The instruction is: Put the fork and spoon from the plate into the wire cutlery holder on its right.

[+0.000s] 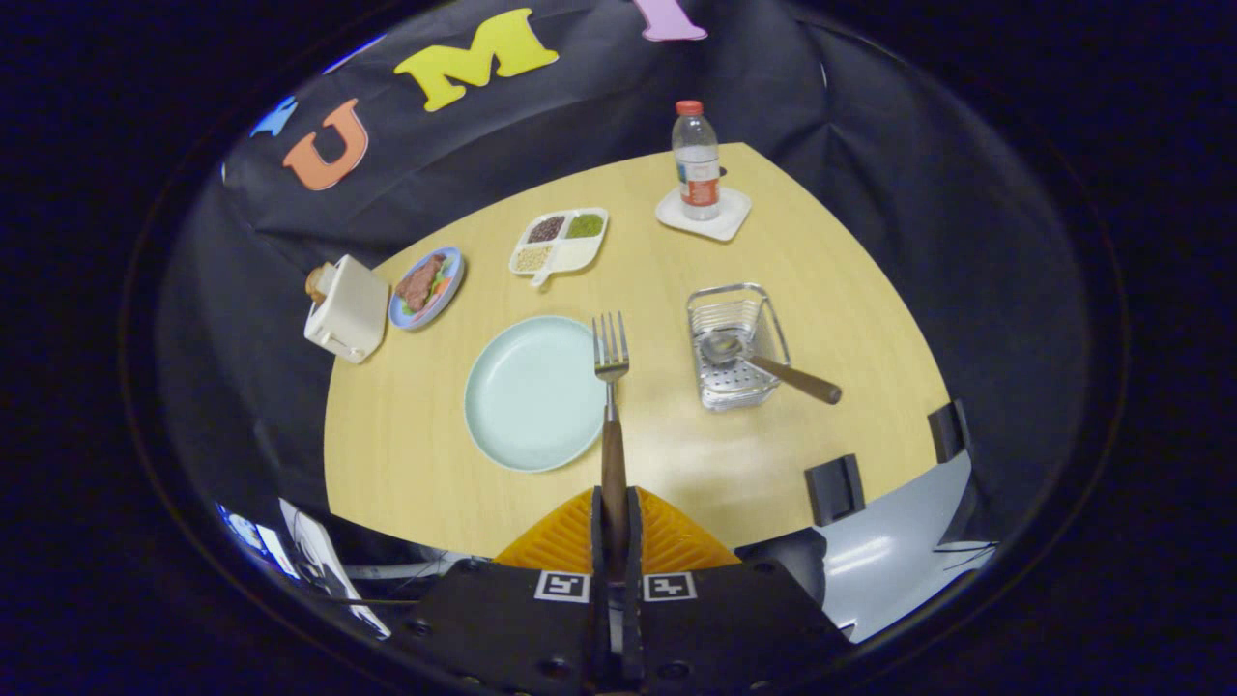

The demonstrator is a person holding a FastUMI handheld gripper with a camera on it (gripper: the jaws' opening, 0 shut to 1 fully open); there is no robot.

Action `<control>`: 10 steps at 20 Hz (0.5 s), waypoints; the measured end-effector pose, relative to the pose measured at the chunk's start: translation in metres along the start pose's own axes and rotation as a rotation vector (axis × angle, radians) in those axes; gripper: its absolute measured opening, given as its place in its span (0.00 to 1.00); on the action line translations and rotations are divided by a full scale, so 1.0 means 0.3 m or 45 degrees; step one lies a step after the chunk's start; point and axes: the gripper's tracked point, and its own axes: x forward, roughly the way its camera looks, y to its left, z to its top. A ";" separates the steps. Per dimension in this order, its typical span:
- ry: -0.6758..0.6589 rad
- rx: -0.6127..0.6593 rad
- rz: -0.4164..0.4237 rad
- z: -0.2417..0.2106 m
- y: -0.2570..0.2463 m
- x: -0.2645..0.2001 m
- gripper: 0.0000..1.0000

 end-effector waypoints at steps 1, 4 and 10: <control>-0.012 0.008 -0.012 0.016 -0.036 -0.021 0.05; -0.012 0.014 -0.047 0.019 -0.123 -0.040 0.05; 0.008 0.025 -0.076 0.035 -0.208 -0.021 0.05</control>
